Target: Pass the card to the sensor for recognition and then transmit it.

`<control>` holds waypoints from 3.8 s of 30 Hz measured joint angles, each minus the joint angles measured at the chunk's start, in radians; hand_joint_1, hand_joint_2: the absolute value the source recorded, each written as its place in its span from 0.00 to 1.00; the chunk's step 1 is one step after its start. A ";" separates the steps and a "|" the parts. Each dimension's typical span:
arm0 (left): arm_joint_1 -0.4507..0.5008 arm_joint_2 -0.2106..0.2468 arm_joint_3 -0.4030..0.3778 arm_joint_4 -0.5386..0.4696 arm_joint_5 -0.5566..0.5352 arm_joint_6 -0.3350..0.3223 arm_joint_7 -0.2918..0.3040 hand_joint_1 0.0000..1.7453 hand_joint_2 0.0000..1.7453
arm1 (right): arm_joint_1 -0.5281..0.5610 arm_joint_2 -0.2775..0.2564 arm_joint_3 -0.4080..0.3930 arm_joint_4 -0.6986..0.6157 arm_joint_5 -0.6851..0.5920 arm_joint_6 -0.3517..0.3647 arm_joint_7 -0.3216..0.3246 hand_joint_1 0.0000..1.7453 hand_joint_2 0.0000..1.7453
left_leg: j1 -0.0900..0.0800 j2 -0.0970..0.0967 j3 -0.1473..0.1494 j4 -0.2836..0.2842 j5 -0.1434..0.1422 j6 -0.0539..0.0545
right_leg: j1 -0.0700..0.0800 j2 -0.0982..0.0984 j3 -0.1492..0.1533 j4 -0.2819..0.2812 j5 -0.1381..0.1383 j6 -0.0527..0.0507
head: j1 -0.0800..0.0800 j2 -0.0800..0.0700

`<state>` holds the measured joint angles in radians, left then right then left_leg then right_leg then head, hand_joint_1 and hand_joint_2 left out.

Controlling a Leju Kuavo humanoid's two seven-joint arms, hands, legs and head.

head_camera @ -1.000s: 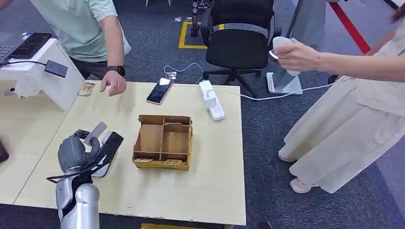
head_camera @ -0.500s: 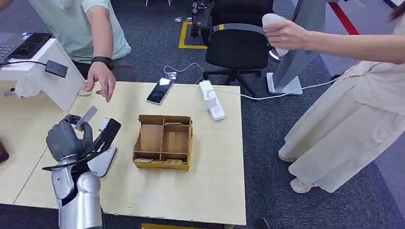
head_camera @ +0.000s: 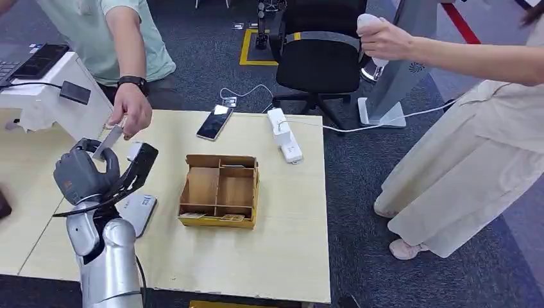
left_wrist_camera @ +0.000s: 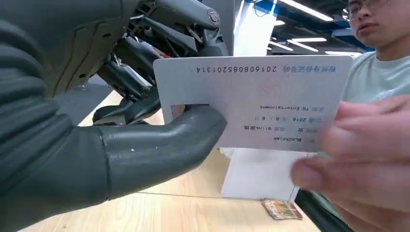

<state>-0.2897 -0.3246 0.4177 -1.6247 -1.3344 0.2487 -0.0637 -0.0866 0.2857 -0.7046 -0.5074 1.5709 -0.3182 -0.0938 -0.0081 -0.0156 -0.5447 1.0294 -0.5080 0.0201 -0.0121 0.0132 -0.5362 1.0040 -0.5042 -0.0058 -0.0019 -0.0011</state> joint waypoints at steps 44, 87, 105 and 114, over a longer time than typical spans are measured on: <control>0.033 0.012 -0.092 -0.073 0.013 0.044 -0.076 0.00 1.00 | 0.003 0.000 0.004 0.000 0.000 0.002 0.016 0.00 0.00 | 0.000 0.000 -0.001 0.000 0.000 0.000 | 0.000 0.000 0.000 0.000 0.000 0.000 | 0.000 0.000; 0.405 0.068 -0.195 -0.180 -0.092 0.066 -0.157 0.00 1.00 | 0.007 0.000 -0.050 0.001 0.000 -0.020 -0.014 0.00 0.00 | 0.000 0.000 -0.001 0.000 0.000 0.000 | 0.000 0.000 -0.001 0.000 0.000 0.000 | 0.000 0.000; 0.433 0.163 -0.352 -0.086 -0.169 0.053 -0.116 0.00 1.00 | 0.005 0.000 -0.061 0.006 0.000 -0.034 -0.020 0.00 0.00 | 0.000 0.000 -0.001 0.000 0.000 0.000 | 0.000 0.000 -0.001 0.000 0.000 0.000 | 0.000 0.000; 0.435 0.244 -0.439 -0.018 -0.172 0.024 -0.100 0.00 1.00 | 0.001 0.000 -0.061 0.015 0.000 -0.037 -0.019 0.00 0.00 | 0.000 0.000 -0.001 0.000 0.000 0.000 | 0.000 0.000 -0.001 0.000 0.000 0.000 | 0.000 0.000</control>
<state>0.1448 -0.0805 -0.0210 -1.6422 -1.5061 0.2727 -0.1633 -0.0857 0.2857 -0.7656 -0.4929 1.5709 -0.3552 -0.1133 -0.0081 -0.0156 -0.5457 1.0293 -0.5083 0.0201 -0.0121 0.0131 -0.5371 1.0038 -0.5045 -0.0059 -0.0015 -0.0008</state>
